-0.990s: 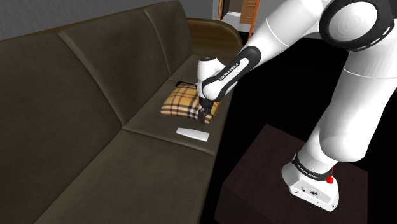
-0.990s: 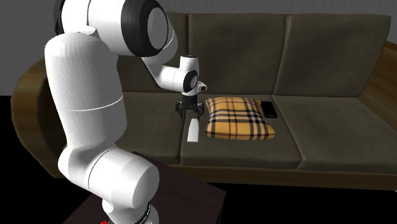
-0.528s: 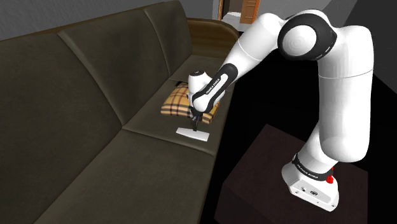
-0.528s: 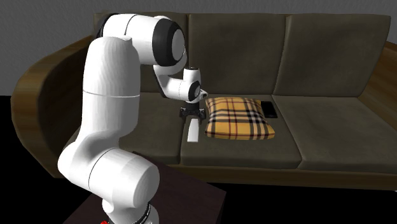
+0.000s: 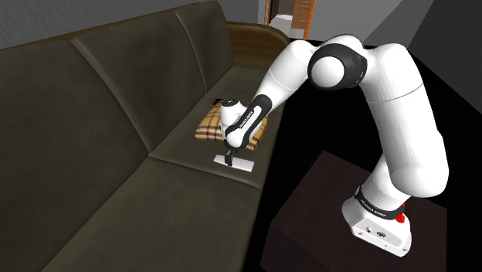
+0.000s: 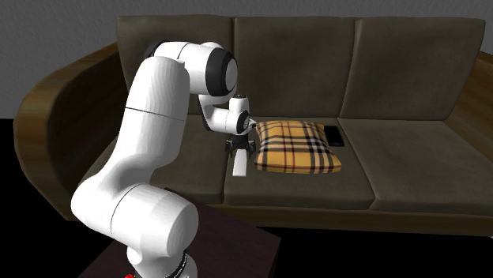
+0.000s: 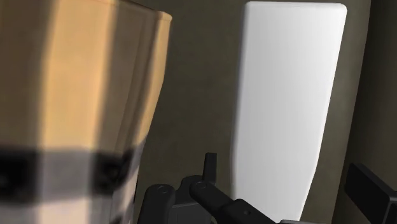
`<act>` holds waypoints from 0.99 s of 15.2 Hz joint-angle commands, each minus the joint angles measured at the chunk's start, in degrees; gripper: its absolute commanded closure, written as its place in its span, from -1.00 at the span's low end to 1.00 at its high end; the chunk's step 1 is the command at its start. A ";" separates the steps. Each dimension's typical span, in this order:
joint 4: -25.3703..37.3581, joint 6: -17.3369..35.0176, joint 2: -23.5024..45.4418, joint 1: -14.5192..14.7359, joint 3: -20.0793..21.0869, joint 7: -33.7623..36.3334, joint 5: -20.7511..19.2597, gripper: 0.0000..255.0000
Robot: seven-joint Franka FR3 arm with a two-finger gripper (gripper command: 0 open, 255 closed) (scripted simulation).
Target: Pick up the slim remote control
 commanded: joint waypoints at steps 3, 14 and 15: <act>1.30 1.68 2.94 0.13 -0.17 0.10 -0.14 -1.00; 1.33 1.96 3.25 0.16 -0.19 0.14 -0.16 1.00; 1.49 1.92 3.36 0.14 -0.19 0.12 -0.16 1.00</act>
